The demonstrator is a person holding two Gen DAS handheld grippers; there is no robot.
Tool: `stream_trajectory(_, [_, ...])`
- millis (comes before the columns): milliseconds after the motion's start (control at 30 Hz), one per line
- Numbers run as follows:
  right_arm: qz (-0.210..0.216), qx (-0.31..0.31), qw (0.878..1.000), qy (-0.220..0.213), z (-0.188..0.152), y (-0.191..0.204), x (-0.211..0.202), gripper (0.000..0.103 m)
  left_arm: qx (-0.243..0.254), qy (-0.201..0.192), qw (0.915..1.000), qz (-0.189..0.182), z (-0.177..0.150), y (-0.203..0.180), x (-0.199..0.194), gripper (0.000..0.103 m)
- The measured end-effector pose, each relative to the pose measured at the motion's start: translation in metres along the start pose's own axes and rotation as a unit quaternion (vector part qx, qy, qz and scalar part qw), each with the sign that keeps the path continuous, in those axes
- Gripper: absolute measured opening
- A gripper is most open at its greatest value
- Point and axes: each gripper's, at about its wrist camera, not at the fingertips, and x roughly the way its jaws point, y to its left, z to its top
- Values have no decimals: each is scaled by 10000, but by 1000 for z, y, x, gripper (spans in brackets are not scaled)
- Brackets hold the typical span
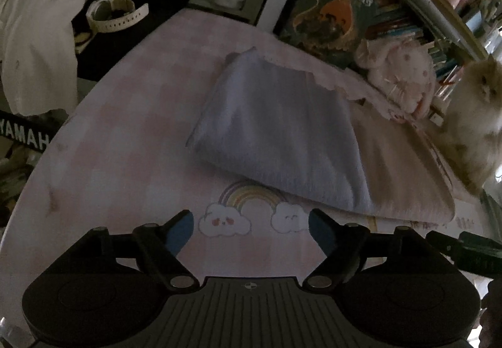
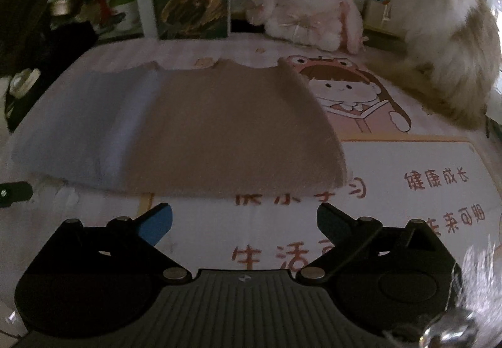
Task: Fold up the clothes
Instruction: 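Release the hems with both grippers and withdraw from the folded stack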
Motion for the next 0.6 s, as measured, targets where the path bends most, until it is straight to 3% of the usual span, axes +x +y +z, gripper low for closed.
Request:
stream_trajectory(333, [148, -377, 9992, 54, -6, 2, -1, 99, -75, 224, 9997, -57, -8, -10, 5, 86])
stream_trajectory(600, [428, -604, 9973, -2, -3, -18, 7, 99, -69, 79, 9998, 174, -11, -42, 8, 86])
